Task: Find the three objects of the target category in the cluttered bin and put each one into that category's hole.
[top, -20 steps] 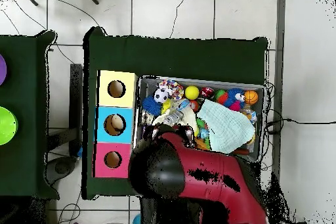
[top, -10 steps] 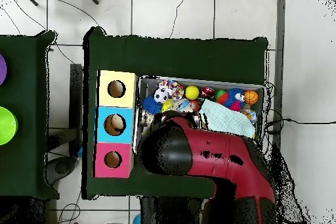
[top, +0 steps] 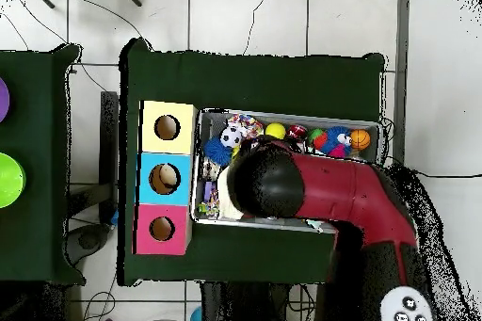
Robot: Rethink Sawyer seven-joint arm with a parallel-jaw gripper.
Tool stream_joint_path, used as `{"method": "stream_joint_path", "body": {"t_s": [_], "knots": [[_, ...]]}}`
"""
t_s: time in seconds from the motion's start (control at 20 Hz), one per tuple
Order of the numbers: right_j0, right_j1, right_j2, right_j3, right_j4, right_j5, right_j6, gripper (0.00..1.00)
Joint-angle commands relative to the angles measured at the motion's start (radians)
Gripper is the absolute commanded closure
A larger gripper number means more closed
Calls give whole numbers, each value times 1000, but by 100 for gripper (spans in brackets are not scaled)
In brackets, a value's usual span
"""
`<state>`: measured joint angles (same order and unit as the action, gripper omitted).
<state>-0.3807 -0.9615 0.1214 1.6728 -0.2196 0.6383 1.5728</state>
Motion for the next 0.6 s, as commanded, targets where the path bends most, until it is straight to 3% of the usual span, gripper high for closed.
{"method": "stream_joint_path", "body": {"t_s": [0.05, 0.35, 0.6], "knots": [[-74, 186, 112, -173, -117, 84, -197, 0], [-134, 248, 193, -241, -173, 76, -310, 0], [-162, 294, 247, -295, -155, 136, -282, 0]]}}
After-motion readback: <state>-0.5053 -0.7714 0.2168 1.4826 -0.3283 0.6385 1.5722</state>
